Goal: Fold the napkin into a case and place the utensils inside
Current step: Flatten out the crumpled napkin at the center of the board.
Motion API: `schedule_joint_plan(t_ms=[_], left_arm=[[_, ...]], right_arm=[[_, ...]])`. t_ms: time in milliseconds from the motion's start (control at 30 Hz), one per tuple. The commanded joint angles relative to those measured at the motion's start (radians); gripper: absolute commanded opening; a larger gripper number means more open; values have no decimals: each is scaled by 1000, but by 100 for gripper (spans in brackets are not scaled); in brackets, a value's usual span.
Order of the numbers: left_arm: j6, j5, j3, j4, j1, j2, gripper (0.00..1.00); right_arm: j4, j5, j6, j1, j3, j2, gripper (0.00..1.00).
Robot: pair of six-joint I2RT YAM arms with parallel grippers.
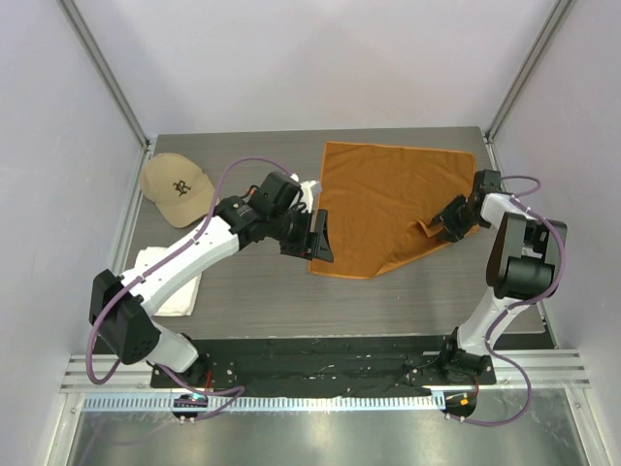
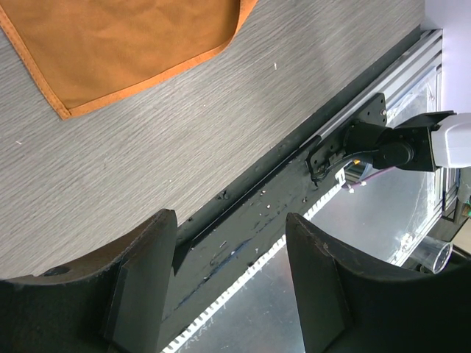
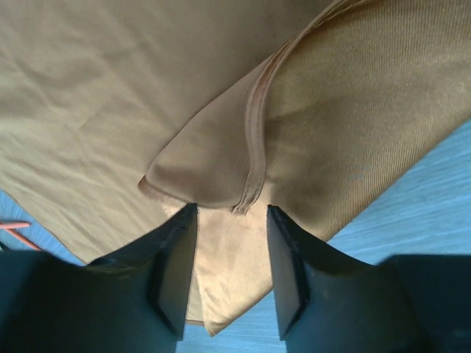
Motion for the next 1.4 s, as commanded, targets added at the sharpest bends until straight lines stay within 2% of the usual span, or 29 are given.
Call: schedule_joint_plan(t_ms=[0, 133, 333, 367, 500, 633, 667, 700, 733, 767, 800, 1233, 1333, 1367], left_arm=[[1, 24, 18, 9, 6, -4, 64], [4, 24, 21, 9, 15, -1, 64], [1, 37, 18, 16, 19, 7, 64], [-1, 40, 16, 18, 19, 7, 64], [-4, 44, 16, 21, 20, 8, 64], [-1, 40, 9, 18, 19, 4, 64], [-1, 39, 6, 18, 20, 4, 64], [-2, 42, 6, 18, 20, 2, 64], [-1, 45, 3, 16, 20, 1, 64], [-2, 44, 1, 19, 20, 1, 64], [2, 45, 1, 19, 19, 1, 64], [12, 34, 0, 1, 38, -13, 65], [1, 62, -14, -2, 38, -21, 65], [-7, 67, -22, 1, 38, -27, 65]], right_arm=[[36, 11, 17, -1, 40, 33, 45], [47, 11, 29, -1, 60, 50, 43], [42, 8, 44, -1, 95, 71, 30], [39, 8, 43, -1, 101, 76, 24], [42, -4, 51, 0, 107, 89, 18], [39, -7, 38, 0, 130, 108, 6], [29, -6, 37, 0, 136, 112, 6], [26, -7, 32, 0, 143, 111, 10], [19, -1, 28, 3, 149, 109, 21], [10, 9, 25, 5, 155, 96, 39], [10, 28, 23, 7, 152, 93, 41], [-103, 194, -5, 43, 156, 70, 47], [-151, 255, -26, 69, 169, 62, 47], [-165, 317, -32, 80, 169, 56, 47]])
